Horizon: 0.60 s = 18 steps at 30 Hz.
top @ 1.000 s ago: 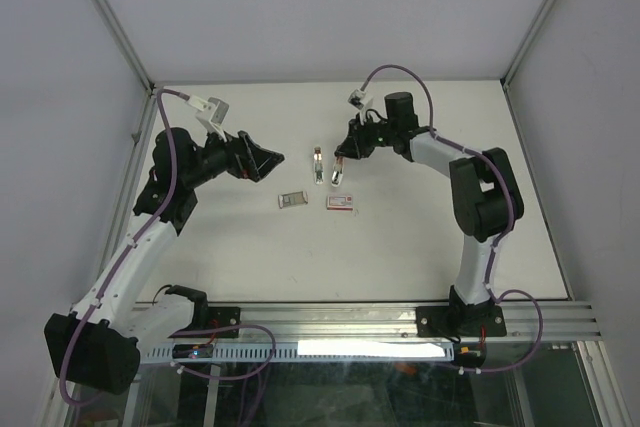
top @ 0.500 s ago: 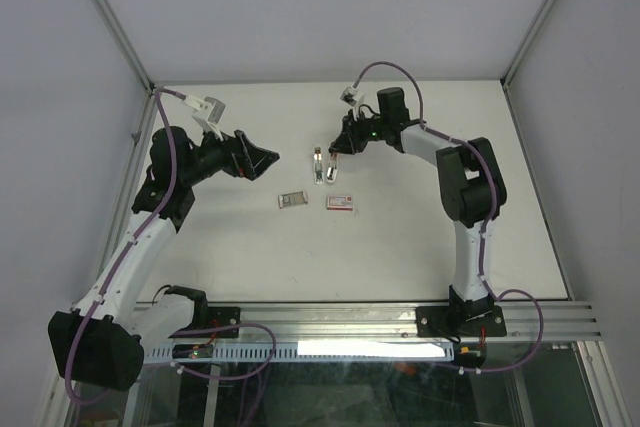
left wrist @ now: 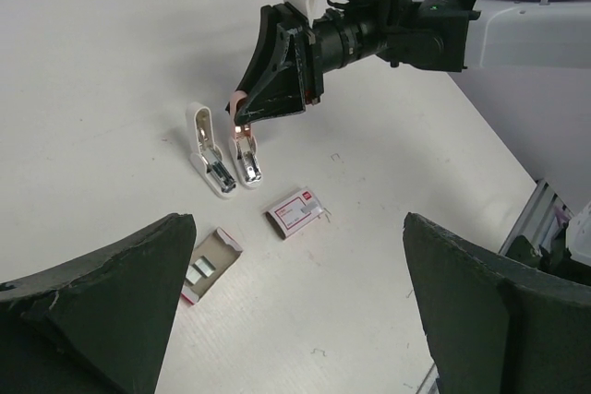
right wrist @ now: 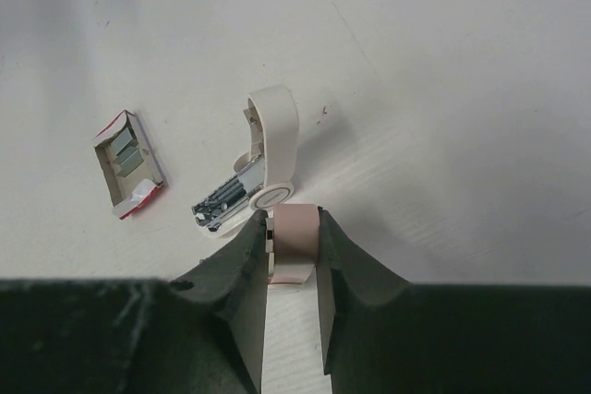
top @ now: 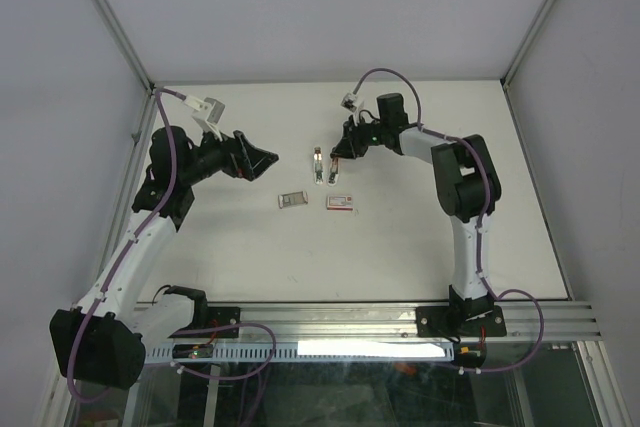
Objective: Load the staples into the stapler
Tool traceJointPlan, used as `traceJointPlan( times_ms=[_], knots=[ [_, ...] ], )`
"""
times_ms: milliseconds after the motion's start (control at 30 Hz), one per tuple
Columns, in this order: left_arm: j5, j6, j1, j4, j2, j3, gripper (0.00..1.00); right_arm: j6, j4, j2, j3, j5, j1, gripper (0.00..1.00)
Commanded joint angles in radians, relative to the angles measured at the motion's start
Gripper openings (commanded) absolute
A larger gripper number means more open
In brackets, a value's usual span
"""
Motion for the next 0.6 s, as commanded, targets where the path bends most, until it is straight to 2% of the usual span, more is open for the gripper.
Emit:
traceJointPlan(
  times_ms=[0,100,267,333,367,400,567],
  knots=[
    [0.03,0.012,0.016,0.045,0.0,-0.003,0.99,0.001,0.044,0.012,0.055,-0.018,-0.013,0.2],
    [0.032,0.011,0.016,0.047,0.0,-0.003,0.99,0.021,0.046,0.015,0.059,-0.016,-0.025,0.33],
    [0.033,0.008,0.018,0.049,-0.001,-0.006,0.99,0.039,0.086,-0.018,0.016,0.015,-0.041,0.47],
    [0.034,0.006,0.018,0.054,-0.002,-0.008,0.99,0.065,0.127,-0.039,-0.011,0.015,-0.05,0.61],
    [0.033,0.004,0.019,0.056,-0.002,-0.01,0.99,0.081,0.148,-0.049,-0.024,0.012,-0.056,0.72],
    [0.033,0.002,0.019,0.059,-0.002,-0.012,0.99,0.098,0.17,-0.058,-0.035,0.01,-0.063,0.76],
    [-0.003,-0.017,0.021,0.072,-0.015,-0.025,0.99,0.223,0.342,-0.127,-0.124,0.008,-0.121,0.79]
  ],
)
